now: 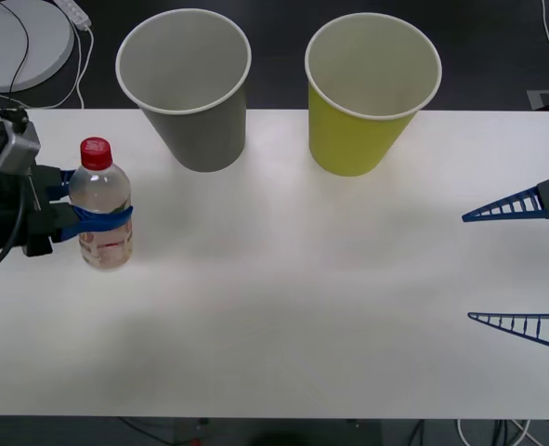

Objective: Put the can into the green bin and the plastic bottle into the gray bin

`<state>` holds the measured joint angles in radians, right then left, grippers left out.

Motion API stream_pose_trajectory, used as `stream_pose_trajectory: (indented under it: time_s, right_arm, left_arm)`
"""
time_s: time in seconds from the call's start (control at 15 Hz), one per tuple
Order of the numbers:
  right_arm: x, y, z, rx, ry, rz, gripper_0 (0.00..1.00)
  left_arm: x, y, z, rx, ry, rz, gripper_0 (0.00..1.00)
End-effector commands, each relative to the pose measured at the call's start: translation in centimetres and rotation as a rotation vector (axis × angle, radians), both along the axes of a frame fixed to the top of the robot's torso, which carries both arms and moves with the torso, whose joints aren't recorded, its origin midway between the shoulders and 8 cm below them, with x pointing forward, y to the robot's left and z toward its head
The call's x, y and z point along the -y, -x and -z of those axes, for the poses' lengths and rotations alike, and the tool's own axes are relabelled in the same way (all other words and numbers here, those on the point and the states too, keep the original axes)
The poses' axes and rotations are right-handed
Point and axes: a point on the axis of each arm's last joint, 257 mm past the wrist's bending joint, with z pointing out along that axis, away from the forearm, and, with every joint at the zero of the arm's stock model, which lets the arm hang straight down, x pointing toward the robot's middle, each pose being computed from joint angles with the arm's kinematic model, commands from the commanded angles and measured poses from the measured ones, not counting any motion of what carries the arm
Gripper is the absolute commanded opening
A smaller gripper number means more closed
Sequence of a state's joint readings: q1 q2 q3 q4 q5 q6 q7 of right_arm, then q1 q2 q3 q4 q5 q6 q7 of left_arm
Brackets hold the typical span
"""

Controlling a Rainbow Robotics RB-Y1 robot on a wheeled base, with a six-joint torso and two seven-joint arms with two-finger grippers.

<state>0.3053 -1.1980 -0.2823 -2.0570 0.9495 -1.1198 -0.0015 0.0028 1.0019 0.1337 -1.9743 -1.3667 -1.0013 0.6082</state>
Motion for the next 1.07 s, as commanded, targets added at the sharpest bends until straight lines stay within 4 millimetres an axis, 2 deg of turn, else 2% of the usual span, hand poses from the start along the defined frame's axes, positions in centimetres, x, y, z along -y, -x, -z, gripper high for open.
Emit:
stream_pose_trajectory:
  time_s: [0.07, 0.53, 0.8, 1.07]
  right_arm:
    - [0.0, 0.0, 0.0, 0.0, 0.0, 0.0, 1.0]
    - [0.0, 0.0, 0.0, 0.0, 0.0, 0.0, 1.0]
    - [0.0, 0.0, 0.0, 0.0, 0.0, 0.0, 1.0]
    - [0.0, 0.0, 0.0, 0.0, 0.0, 0.0, 1.0]
  left_arm:
    - [-2.3, -1.1, -0.8, -0.004, -0.033, -0.076, 0.0]
    - [-6.7, -3.4, -3.2, 0.023, -0.065, -0.239, 0.0]
    - [-7.8, -4.2, -4.2, -0.004, -0.112, -0.287, 0.0]
    - [-9.3, -4.0, -6.7, -0.052, -0.186, -0.323, 0.0]
